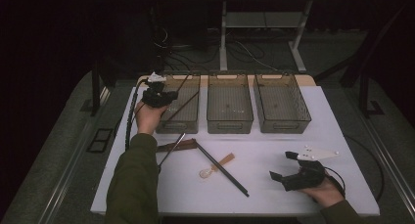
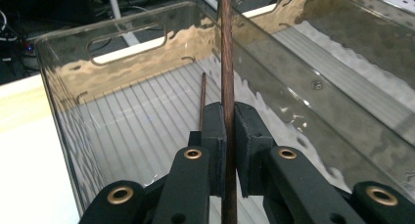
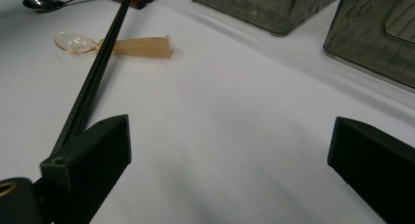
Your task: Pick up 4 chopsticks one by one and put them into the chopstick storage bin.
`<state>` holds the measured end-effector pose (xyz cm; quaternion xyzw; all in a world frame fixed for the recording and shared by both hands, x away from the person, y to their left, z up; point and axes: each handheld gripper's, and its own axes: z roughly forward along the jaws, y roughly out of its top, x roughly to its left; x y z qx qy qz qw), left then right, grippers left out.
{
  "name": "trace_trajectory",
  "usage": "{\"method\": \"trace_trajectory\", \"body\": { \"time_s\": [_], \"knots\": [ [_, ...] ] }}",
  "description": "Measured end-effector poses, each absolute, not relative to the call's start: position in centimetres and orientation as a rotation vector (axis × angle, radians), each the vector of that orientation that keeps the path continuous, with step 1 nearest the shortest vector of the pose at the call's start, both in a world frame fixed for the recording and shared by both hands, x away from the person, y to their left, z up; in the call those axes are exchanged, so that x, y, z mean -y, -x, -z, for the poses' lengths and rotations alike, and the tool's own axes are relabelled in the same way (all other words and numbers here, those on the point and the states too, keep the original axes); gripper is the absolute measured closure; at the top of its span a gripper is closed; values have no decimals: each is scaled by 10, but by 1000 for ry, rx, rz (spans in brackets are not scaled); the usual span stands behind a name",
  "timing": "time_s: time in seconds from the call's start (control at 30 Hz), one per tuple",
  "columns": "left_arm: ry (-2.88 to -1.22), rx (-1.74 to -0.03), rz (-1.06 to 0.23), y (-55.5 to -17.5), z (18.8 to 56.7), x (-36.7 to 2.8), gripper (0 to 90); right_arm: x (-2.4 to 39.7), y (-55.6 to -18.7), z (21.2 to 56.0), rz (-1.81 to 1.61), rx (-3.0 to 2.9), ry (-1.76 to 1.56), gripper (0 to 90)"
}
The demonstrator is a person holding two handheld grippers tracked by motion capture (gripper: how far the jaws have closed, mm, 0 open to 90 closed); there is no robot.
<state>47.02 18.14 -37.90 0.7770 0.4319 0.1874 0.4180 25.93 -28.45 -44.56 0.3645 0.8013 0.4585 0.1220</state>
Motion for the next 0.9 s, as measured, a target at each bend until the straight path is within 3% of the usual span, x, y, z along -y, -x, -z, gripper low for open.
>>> {"method": "trace_trajectory", "body": {
  "time_s": [0.37,0.47,0.9],
  "knots": [
    [-1965,-1105,-464,-472,385,-182,835,284,-259,446,-1338,-2340,-1065,21],
    [-1971,-1105,-468,-472,385,-182,738,284,-259,446,-1337,-2340,-1062,22],
    [-1980,-1050,-392,-462,376,-177,479,284,-259,446,-1338,-2336,-1066,21]
  ]
}}
